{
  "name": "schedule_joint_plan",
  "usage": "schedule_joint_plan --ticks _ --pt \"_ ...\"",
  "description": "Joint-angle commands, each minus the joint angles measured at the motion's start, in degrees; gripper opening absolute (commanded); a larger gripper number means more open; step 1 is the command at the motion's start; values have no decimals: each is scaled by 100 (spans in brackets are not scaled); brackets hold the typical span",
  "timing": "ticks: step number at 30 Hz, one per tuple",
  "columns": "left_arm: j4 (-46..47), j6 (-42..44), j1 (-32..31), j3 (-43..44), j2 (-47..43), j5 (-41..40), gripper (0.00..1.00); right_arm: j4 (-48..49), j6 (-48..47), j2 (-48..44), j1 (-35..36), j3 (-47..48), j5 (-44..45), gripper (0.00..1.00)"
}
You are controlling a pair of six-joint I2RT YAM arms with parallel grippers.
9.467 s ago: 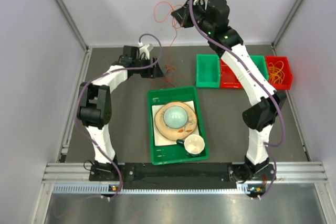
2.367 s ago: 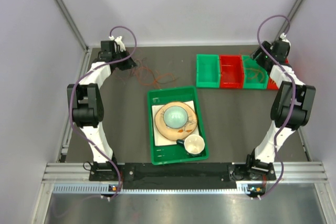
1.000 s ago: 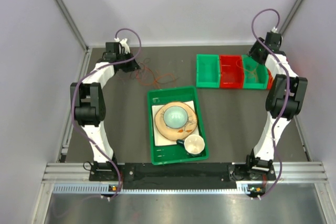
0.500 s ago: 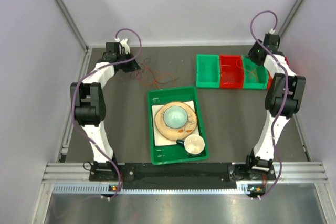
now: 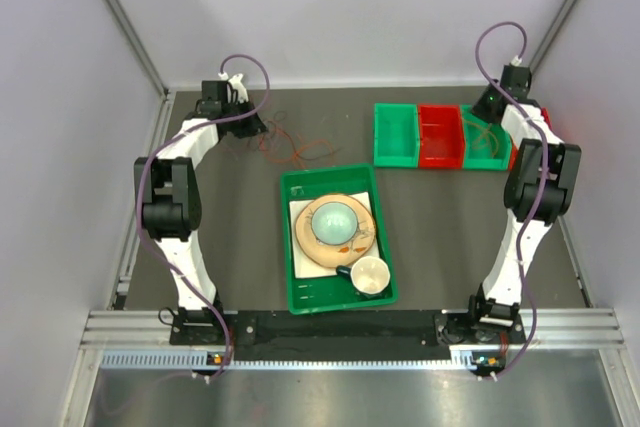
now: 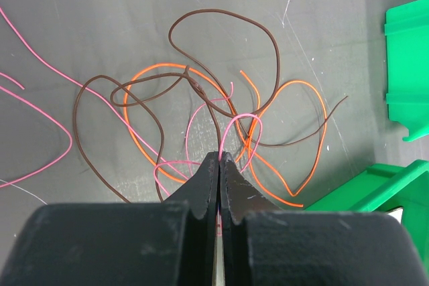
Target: Untangle the cables
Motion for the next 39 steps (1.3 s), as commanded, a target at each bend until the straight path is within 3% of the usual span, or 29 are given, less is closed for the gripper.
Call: schedule_joint_plan --ticks 1,2,4,16,19,23,24,25,27,30,39 --pt "52 53 -9 225 -9 24 0 253 26 -259 40 -11 7 17" --pt "52 53 -9 225 -9 24 0 279 35 -286 31 -20 15 8" --pt "61 53 -9 225 -18 32 0 349 70 -400 40 -107 7 0" --pt "70 62 -9 217 -9 32 0 903 -176 -1876 -83 -1337 350 0" --pt "88 27 -9 208 0 67 0 1069 -263 -2113 -118 -1794 384 0" --pt "105 9 -17 208 -18 85 0 948 -413 -2009 -118 -1734 411 0" --pt "96 9 -17 208 -27 76 0 886 -431 -1948 -118 -1655 402 11" --pt "96 18 -17 208 -18 76 0 851 -448 -1773 -118 -1498 402 31" --pt "105 18 -17 208 -35 59 0 623 -474 -1561 -118 -1260 489 60" --pt "88 18 -17 216 -44 50 0 288 -545 -1104 -118 -777 517 76" --pt "44 71 -26 252 17 -29 0 33 -466 -374 -118 -178 508 80"
